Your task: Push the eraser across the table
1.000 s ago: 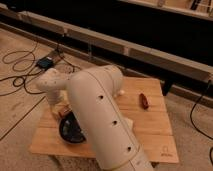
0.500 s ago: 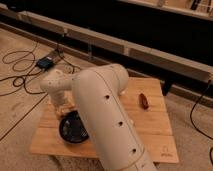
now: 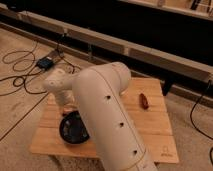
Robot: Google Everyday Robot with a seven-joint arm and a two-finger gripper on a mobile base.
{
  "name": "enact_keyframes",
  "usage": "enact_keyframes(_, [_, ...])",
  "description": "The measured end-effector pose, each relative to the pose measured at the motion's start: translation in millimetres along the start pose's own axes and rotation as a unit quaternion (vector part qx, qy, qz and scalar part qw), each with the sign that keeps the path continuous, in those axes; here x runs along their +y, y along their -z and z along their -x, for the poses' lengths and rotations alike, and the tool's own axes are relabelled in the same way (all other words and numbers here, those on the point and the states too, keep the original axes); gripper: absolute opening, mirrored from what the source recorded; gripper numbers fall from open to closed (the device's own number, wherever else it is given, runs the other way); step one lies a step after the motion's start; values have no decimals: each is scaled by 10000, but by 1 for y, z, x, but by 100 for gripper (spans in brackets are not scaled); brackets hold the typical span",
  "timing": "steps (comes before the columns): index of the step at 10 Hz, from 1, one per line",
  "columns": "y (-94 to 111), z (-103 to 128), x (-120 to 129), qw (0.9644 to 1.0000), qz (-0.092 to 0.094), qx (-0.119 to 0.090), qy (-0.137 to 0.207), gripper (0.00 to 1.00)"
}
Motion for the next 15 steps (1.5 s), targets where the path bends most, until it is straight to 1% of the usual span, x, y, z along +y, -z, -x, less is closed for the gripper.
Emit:
enact_keyframes(3, [4,-8,-17,9996,-230,107,-85,65])
enact_keyframes(6, [6,-18,-31,9989,-385,210,-182,65])
enact_keyframes(8, [3,-28,-44,9981,-467,286,-288,65])
enact_keyframes(10, [1,-40,-66,9963,-558,351,-554,65])
enact_keyframes(11, [0,-43,-71,9958,-574,360,-620,65])
enact_keyframes(12, [1,-48,-82,9946,-596,351,-769,65])
enact_keyframes(15, [4,-60,-102,9918,-628,324,-1068,65])
